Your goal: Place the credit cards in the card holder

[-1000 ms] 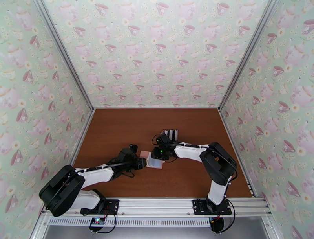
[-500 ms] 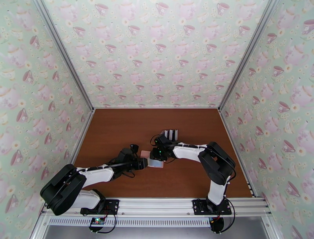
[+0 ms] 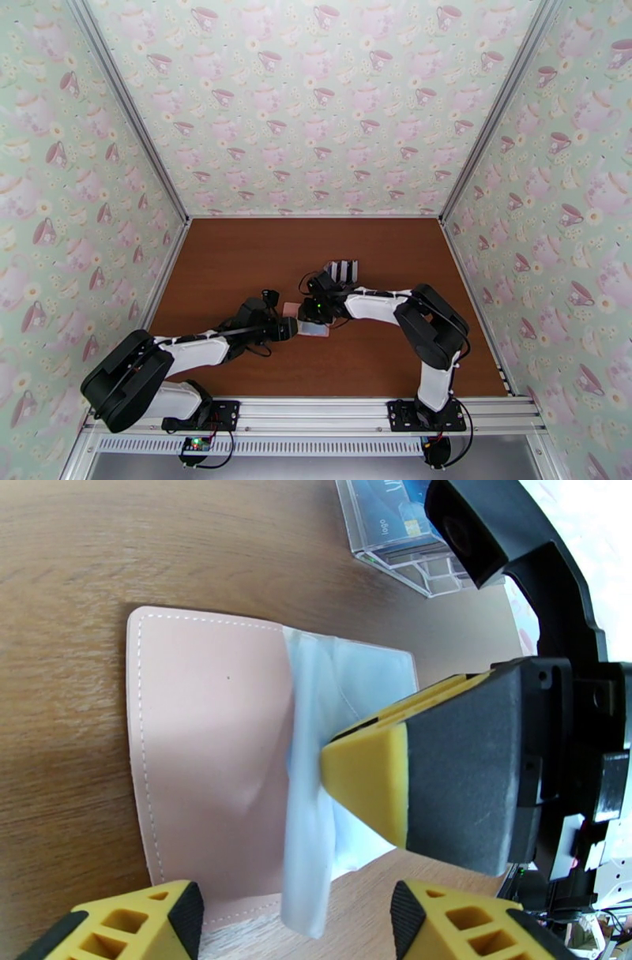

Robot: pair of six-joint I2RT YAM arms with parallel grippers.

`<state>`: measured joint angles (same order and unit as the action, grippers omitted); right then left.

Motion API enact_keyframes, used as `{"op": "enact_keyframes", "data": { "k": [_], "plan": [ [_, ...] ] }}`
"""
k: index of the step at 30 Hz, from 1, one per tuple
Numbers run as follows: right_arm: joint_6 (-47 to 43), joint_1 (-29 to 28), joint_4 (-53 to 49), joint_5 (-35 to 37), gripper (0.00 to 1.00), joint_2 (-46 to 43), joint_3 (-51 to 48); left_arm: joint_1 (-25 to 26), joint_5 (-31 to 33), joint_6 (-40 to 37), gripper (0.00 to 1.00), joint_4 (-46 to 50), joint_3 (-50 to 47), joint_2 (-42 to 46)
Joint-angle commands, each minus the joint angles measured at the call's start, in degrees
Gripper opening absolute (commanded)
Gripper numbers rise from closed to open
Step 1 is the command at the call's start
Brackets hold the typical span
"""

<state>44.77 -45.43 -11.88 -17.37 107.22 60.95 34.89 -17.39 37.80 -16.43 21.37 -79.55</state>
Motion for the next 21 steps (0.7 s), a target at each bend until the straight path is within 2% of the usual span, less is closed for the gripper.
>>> {"op": "enact_keyframes", "data": {
  "k": [1,12,21],
  "plan": [
    [0.8,-0.6,0.4,-1.0,0.27,1.2,1.5,0.2,-0.4,-1.2,0.68,5.9,-0.3,-2.5],
    [0.7,-0.6,0.4,-1.0,0.26,1.1,2.4,0.3,1.7,-2.6,0.65,9.0,0.8,-5.0],
    [0.4,-0.6,-0.2,-0.6,0.26,0.2,2.7,0.4,2.5,-3.5,0.53,11.7,2.0,-6.2]
  ]
}}
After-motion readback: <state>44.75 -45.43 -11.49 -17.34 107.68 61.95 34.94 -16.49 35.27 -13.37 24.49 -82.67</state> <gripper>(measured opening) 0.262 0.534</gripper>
